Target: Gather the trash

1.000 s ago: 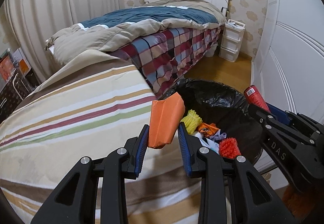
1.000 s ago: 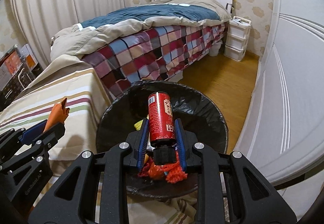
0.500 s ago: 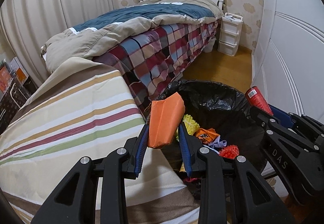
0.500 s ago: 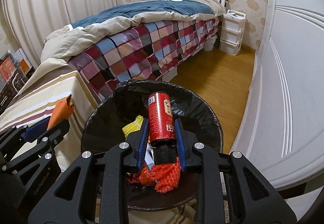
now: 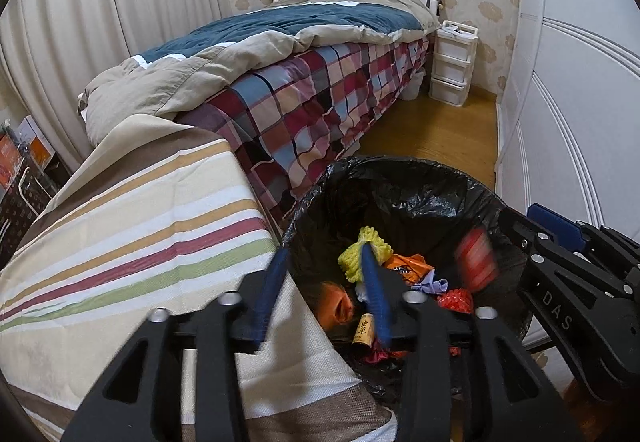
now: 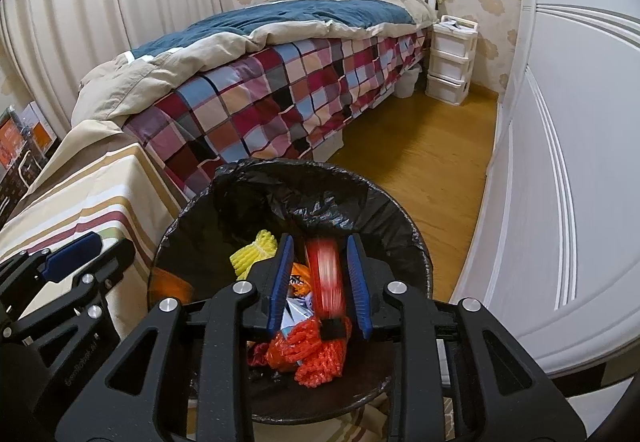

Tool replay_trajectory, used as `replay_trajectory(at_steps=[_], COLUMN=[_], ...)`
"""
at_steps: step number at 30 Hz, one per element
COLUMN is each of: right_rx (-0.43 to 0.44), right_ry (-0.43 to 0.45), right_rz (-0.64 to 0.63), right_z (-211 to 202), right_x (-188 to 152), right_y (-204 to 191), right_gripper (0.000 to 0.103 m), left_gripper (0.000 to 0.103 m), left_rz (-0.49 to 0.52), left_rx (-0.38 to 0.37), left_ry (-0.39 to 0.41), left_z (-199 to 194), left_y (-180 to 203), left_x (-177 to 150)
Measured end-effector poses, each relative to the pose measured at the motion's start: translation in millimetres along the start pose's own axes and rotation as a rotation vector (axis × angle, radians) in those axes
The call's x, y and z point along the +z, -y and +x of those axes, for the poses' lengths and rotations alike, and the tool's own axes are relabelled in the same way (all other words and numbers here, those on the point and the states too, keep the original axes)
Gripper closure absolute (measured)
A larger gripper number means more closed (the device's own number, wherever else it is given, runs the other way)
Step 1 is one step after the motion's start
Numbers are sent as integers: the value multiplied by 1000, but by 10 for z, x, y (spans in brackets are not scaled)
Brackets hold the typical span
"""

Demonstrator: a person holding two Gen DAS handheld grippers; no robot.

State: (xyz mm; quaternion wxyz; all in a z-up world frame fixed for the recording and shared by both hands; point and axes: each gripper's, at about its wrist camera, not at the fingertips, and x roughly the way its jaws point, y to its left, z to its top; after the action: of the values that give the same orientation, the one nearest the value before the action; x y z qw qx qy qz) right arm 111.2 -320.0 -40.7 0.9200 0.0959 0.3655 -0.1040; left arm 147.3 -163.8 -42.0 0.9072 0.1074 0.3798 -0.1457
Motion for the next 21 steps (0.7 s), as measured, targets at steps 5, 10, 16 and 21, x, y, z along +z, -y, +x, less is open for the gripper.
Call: replay_trajectory(at_steps=[5, 10, 16, 21], right_rx=[-19, -41, -74, -73], right_ry=[18, 36, 58, 67], right_rz=[7, 12, 22, 12], right_z=[-47, -123, -226, -310], right_x=[4, -10, -11, -21], right_y=[23, 54, 92, 53], right_gripper=[58, 44, 29, 17], left_gripper=[37, 32, 29, 26], left_rz=[-4, -7, -13, -33], left_rx=[10, 24, 46, 57], left_ry=[23, 32, 48, 64], left_z=[-32, -80, -164, -274], left_y=[-5, -34, -80, -149], left_x=[6, -7, -37, -59])
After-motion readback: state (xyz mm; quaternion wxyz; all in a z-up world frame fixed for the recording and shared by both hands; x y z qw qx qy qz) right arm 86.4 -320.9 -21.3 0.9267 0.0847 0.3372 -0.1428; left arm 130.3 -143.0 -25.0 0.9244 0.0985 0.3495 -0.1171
